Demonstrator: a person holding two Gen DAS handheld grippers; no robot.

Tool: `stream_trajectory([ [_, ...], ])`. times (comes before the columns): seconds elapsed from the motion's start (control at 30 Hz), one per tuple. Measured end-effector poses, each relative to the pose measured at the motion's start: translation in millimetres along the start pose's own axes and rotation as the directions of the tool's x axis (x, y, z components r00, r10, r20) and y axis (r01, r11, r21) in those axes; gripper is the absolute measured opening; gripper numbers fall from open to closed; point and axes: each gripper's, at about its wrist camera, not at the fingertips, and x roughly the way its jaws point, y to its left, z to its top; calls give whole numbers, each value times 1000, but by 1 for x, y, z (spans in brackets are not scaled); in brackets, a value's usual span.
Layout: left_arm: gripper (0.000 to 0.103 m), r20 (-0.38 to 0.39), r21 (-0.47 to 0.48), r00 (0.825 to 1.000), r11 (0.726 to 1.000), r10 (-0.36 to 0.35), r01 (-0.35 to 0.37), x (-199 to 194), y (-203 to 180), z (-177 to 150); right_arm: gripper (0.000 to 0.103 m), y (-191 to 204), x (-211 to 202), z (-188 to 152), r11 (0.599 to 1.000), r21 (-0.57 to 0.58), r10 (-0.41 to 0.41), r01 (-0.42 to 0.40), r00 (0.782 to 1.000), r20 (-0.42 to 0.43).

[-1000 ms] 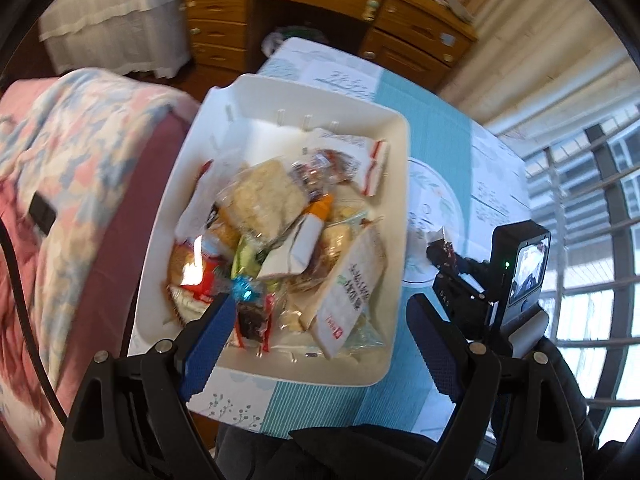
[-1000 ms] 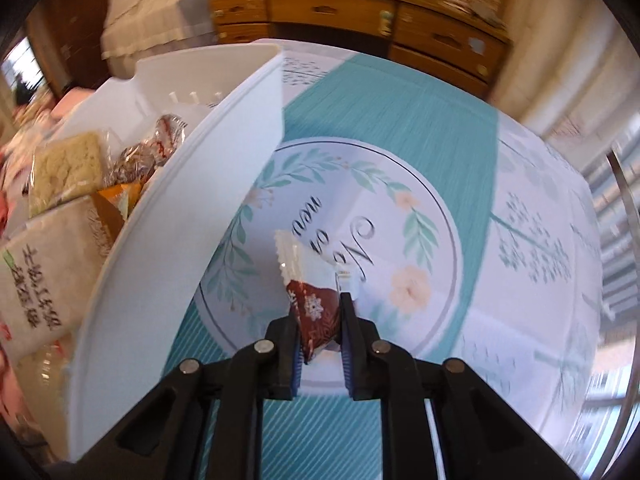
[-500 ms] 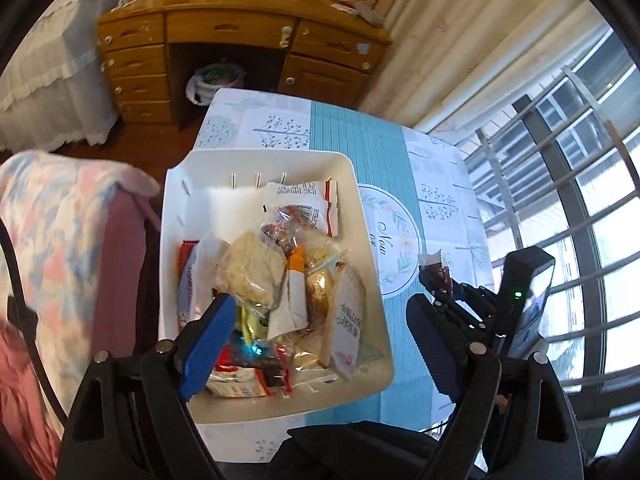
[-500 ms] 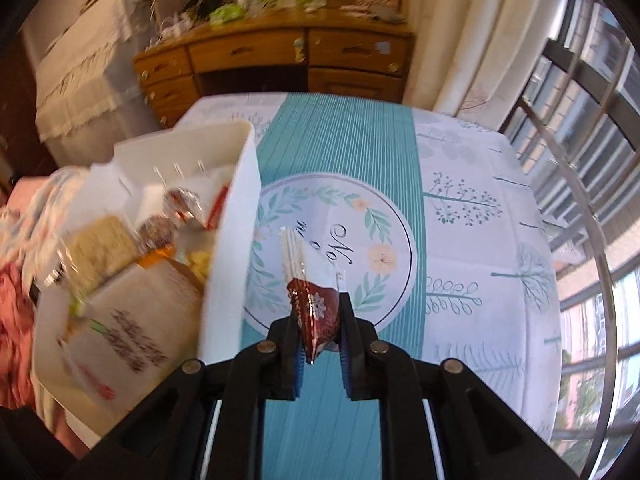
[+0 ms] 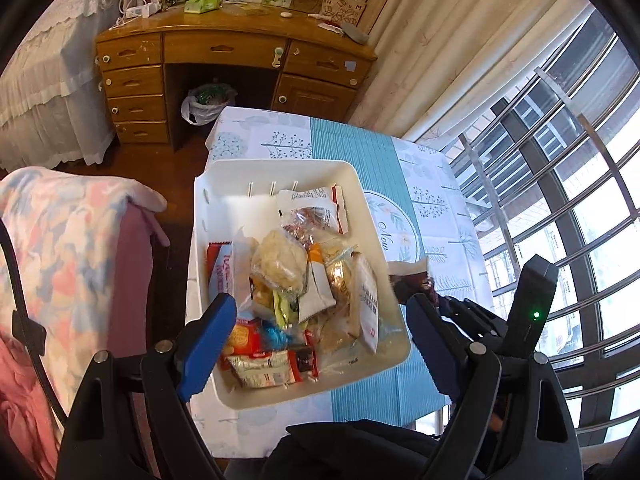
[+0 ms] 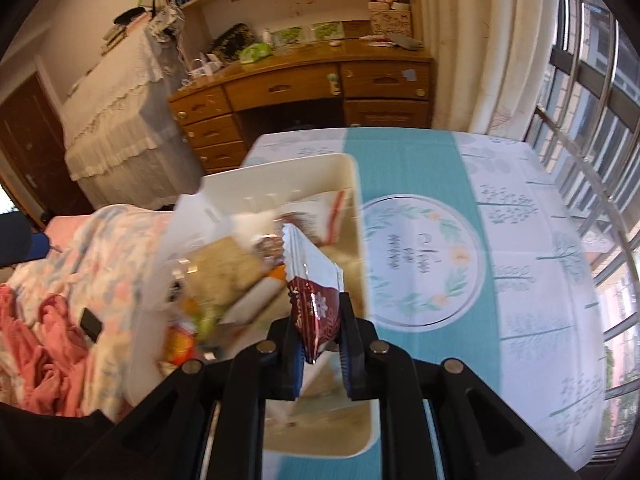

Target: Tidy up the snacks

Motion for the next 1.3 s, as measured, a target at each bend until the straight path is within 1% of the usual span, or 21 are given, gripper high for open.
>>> stream_trajectory([
  [0.1,86,2,-7,1000,1000,-2,2,-6,3,-13,16,8,-6,-5,999,12,37,-37,999,12],
  [0.17,86,-1,-17,1000,1000,-3,3,-10,5,-24,21,9,-9,-9,997,36,65,-65,998,5],
  [0.2,86,-4,-23,1000,1000,-2,2,-11,5,-29,29,9,-11,-12,996,48,76,-76,997,-1],
  [0.23,86,-7,-30,1000,1000,-1,1,-13,6,-34,41,9,-14,-15,995,55,84,-83,996,-7],
  [0.3,86,-13,-44,1000,999,-1,0,-15,7,-45,53,9,-20,-19,994,61,86,-85,996,-9],
  [0.4,86,-12,-69,1000,998,-2,1,-18,8,-58,58,8,-29,-25,995,63,82,-80,996,-27],
  [0.53,86,3,-112,1000,994,23,-22,-22,7,-72,74,1,-40,-36,988,95,128,-122,990,-57],
  [0.57,86,7,-120,1000,992,25,-24,-22,6,-75,76,-1,-44,-39,988,96,129,-122,990,-64],
  [0.67,86,21,-134,1000,991,22,-19,-23,-2,-83,80,-6,-55,-49,992,86,102,-95,991,-89],
  [0.73,86,43,-121,999,992,25,-20,-23,-13,-87,87,-12,-64,-56,994,78,80,-73,992,-95],
  [0.77,86,50,-113,998,993,36,-30,-22,-20,-90,88,-15,-69,-59,995,74,77,-70,992,-97],
  [0.83,86,46,-113,997,992,61,-56,-20,-34,-96,89,-25,-79,-66,995,83,57,-47,990,-128],
  [0.9,86,47,-106,997,993,59,-54,-19,-46,-101,91,-34,-92,-73,995,90,59,-47,988,-145],
  [0.97,86,42,-80,997,995,60,-56,-18,-61,-106,93,-44,-106,-78,995,98,44,-28,986,-163],
  [1.07,96,43,-56,996,996,76,-74,-16,-82,-114,96,-57,-122,-85,995,94,-15,30,987,-162],
  [1.13,102,41,-53,995,995,90,-88,-14,-93,-118,96,-66,-130,-91,994,102,-23,41,984,-174],
  [1.3,102,25,-19,993,993,117,-117,-15,-119,-127,97,-78,-148,-96,990,136,-7,37,976,-216],
])
